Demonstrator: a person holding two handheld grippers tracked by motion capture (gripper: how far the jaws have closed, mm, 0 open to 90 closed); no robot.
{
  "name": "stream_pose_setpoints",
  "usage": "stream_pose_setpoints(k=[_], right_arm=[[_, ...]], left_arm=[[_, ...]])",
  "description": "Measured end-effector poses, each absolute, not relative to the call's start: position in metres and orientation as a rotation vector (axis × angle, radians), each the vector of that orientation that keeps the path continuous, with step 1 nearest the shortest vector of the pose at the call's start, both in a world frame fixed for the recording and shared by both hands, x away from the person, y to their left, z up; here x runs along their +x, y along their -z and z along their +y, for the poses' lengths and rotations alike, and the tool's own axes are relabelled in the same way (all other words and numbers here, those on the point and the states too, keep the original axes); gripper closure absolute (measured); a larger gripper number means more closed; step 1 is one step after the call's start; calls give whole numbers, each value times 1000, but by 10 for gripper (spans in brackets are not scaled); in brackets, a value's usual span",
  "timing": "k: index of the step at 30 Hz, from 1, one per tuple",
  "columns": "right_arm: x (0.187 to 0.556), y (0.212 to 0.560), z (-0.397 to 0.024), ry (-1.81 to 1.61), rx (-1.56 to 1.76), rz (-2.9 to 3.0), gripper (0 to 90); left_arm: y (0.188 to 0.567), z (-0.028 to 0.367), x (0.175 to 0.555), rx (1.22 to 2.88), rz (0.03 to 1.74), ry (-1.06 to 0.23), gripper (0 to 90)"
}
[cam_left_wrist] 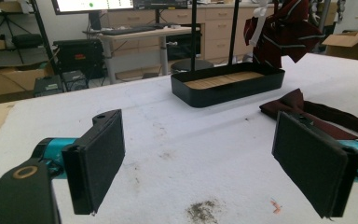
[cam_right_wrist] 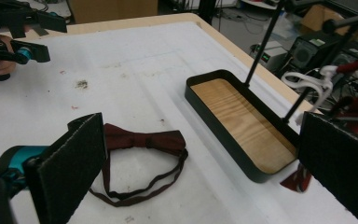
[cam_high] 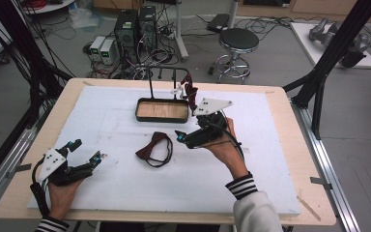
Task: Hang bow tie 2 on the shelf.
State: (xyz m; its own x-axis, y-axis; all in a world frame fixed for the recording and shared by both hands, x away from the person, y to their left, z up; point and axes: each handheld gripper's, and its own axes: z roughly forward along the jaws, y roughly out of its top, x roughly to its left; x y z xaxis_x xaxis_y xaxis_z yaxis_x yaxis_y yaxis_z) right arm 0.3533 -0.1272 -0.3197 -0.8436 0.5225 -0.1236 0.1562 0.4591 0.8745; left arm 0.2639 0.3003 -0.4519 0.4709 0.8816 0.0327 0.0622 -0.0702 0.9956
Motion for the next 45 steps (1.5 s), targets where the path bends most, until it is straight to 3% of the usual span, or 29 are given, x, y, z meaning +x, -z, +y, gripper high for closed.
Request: stream_pose_setpoints(k=[34, 45], right_arm=[[410, 332, -53, -1200, 353, 2560, 37], [421, 352, -38, -1062, 302, 2662, 38]], left_arm=[[452, 301, 264, 1496, 865, -837, 173], [452, 301, 264, 1495, 864, -837, 173]])
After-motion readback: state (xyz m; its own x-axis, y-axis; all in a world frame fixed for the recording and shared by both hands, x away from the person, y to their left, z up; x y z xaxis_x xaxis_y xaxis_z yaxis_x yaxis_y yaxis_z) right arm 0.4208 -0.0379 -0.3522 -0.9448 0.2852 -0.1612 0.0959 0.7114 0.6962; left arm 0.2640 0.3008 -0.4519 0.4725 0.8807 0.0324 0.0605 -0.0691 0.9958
